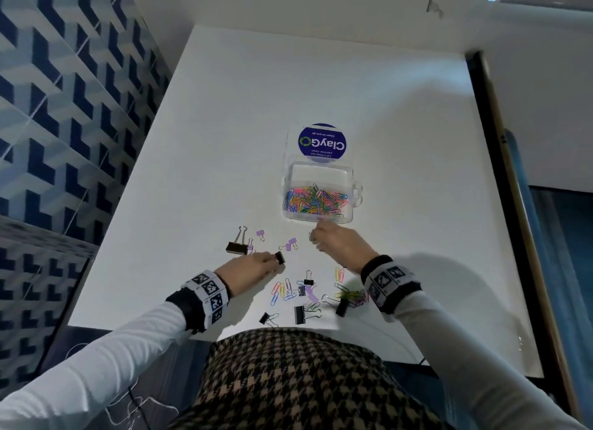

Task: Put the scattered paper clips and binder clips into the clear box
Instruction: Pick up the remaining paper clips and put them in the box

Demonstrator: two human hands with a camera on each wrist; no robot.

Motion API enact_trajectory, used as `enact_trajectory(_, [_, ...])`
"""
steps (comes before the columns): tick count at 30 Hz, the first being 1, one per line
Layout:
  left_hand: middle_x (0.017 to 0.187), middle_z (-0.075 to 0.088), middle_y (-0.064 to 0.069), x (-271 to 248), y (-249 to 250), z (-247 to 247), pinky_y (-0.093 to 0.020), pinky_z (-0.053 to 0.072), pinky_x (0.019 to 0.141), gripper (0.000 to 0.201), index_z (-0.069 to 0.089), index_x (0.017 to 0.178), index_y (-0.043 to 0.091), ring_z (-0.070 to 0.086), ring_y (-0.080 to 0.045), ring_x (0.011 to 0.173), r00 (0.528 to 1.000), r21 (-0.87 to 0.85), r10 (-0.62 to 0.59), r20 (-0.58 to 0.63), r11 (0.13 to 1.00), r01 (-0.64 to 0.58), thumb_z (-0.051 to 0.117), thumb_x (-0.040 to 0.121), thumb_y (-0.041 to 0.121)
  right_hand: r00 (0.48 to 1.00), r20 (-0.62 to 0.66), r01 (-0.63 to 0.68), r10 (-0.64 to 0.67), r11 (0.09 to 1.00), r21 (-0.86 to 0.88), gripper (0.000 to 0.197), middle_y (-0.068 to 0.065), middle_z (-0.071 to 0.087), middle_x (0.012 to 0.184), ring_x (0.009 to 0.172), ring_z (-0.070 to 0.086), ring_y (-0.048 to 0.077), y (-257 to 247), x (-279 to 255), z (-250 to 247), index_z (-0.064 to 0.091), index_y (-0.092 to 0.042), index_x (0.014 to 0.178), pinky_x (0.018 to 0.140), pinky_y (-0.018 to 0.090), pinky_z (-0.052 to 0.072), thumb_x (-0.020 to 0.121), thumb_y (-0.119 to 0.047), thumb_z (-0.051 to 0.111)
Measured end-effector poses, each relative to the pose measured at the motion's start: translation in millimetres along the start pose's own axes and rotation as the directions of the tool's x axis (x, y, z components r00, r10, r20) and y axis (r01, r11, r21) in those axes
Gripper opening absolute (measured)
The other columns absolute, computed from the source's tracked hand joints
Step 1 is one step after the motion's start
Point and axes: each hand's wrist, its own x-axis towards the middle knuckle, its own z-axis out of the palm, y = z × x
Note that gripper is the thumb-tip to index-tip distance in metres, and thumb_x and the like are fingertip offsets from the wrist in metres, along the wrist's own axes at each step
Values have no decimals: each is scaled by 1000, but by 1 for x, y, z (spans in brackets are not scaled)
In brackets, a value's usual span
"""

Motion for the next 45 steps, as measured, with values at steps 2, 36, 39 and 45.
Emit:
enact_trajectory(2, [108,58,-15,6,2,5,-37,48,73,33,52,118,10,59,-30,89,998,58,22,53,998,-25,31,97,24,994,105,-5,13,997,-81,25,9,51,117,105,51,26,5,1,11,52,-10,113,68,41,49,89,-5,51])
enact_trajectory(36, [96,53,-15,12,5,15,-24,32,69,11,52,90,0,49,-27,85,973,-12,42,225,999,-40,50,80,3,984,124,129,-130,992,18,9,2,54,77,81,43,16,33,-45,23,56,-10,81,63,26,29,87,-5,51])
enact_trajectory(39, [76,47,-6,18,0,18,-26,34,64,7,52,75,5,43,-17,67,970,-141,-3,242,989,38,50,78,-1,975,37,-206,218,834,512,12,-3,58,78,77,53,10,29,-38,12,65,-10,90,70,21,43,83,-3,60])
enact_trajectory(45, [72,56,0,35,1,-27,-6,40,66,14,54,76,10,51,3,65,986,-412,-122,117,897,160,52,86,0,817,77,-188,572,138,972,15,17,65,80,62,69,15,38,-9,-22,59,6,99,66,23,59,84,6,57])
